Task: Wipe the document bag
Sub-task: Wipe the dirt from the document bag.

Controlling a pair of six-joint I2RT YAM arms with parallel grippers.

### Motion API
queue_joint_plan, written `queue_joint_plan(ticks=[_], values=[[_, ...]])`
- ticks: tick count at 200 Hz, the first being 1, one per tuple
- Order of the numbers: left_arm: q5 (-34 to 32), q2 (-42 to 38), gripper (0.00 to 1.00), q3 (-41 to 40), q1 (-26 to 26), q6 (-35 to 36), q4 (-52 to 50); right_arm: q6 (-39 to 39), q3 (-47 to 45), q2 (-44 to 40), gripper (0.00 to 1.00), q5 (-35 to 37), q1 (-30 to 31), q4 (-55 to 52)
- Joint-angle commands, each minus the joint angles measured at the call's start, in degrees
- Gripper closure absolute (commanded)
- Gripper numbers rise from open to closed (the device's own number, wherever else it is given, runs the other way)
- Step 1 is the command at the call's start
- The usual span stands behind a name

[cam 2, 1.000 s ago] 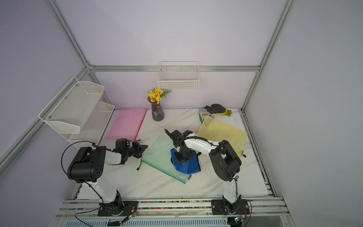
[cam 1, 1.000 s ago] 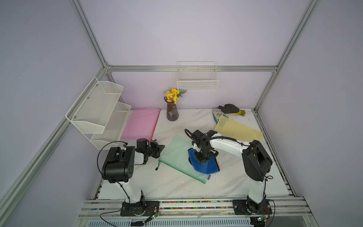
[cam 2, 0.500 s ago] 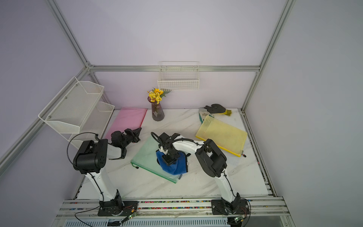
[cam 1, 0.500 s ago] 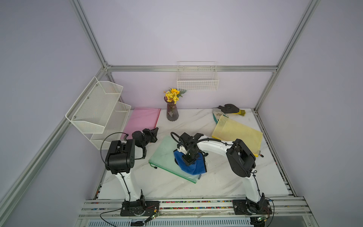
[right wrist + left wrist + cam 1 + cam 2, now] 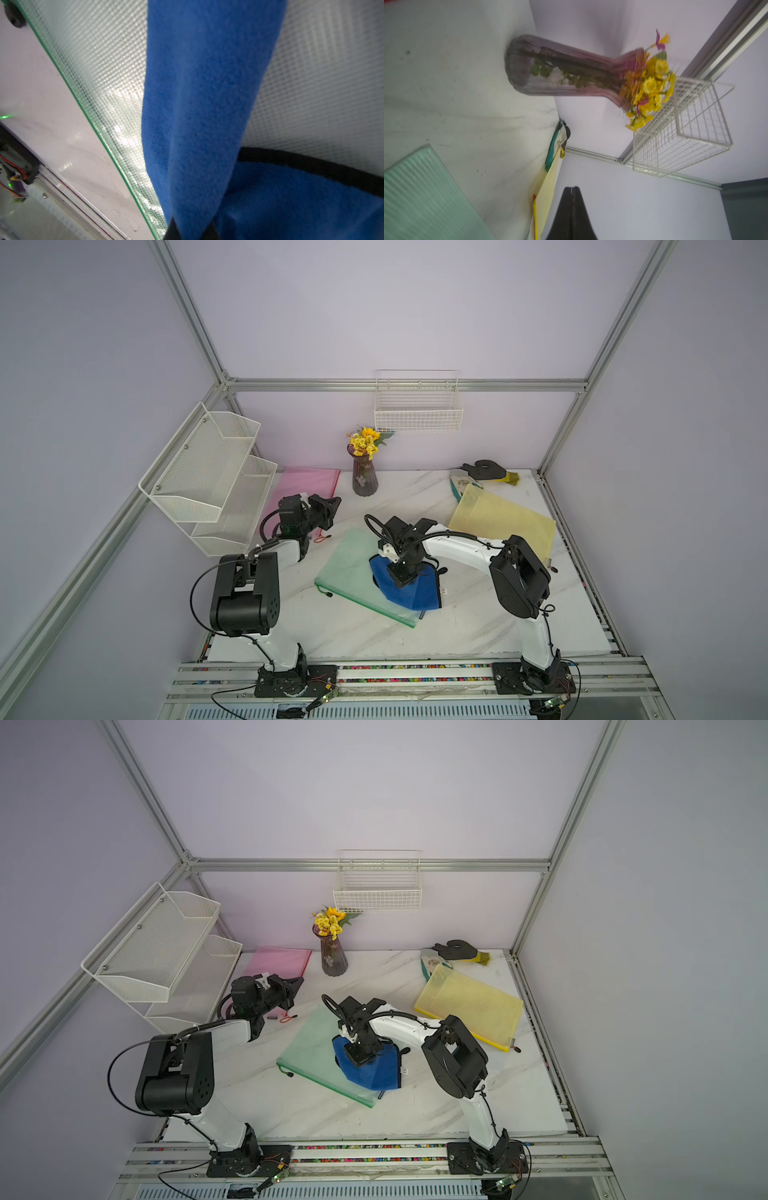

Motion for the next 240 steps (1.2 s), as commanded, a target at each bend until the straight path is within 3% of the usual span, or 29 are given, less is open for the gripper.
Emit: queue_joint_plan(ticks=[1, 16, 44, 61, 108, 130, 152, 162, 179, 187, 222, 240], values=[[-0.2, -2.5, 1.0, -1.9, -4.5, 16.1, -15.4, 2.3, 1.3, 3.1, 1.0, -6.3, 0.2, 3.6], [-2.0, -2.4, 1.0, -2.9, -7.3, 18.0, -16.7, 3.2, 1.2, 3.8, 1.0, -8.1, 0.7, 4.4], [-6.9, -1.4, 1.0, -1.1, -10.8, 25.2, -30.3, 4.7, -0.5, 4.2, 1.0, -10.6, 0.9, 6.4], [-10.3, -0.5, 1.0, -2.1, -11.5, 26.6, -36.5, 4.4, -1.0, 3.4, 1.0, -7.3, 0.9, 3.9], [-15.2, 1.9, 1.0, -6.1, -11.8, 26.3, -39.5, 8.2, -5.0, -4.7, 1.0, 10.7, -4.1, -8.0], [-15.2, 1.6, 1.0, -6.4, -12.3, 27.3, -38.9, 8.3, -8.5, -6.8, 1.0, 9.0, -4.0, -8.2], [-14.4, -1.7, 1.0, -5.7, -12.5, 28.6, -40.2, 7.8, -10.9, -2.9, 1.0, 8.3, -4.1, -6.0], [-15.2, -5.0, 0.9, -5.6, -12.7, 29.0, -42.7, 7.9, -12.1, -1.3, 1.0, 8.2, -4.7, -4.2], [-17.3, -11.4, 0.5, -5.6, -12.9, 30.2, -48.6, 7.4, -13.2, 1.1, 1.0, 8.2, -5.7, -2.4], [-18.5, -14.9, 0.41, -5.6, -12.9, 30.4, -52.3, 7.0, -13.6, 2.1, 1.0, 8.7, -5.8, -2.3], [-26.0, -26.2, 0.37, -8.1, -12.6, 28.6, -67.4, 4.8, -15.7, 3.3, 1.0, 10.0, -7.0, -2.0], [-30.0, -30.8, 0.37, -11.0, -12.3, 24.1, -72.7, 4.4, -15.9, 3.3, 1.0, 10.0, -7.6, -2.1]])
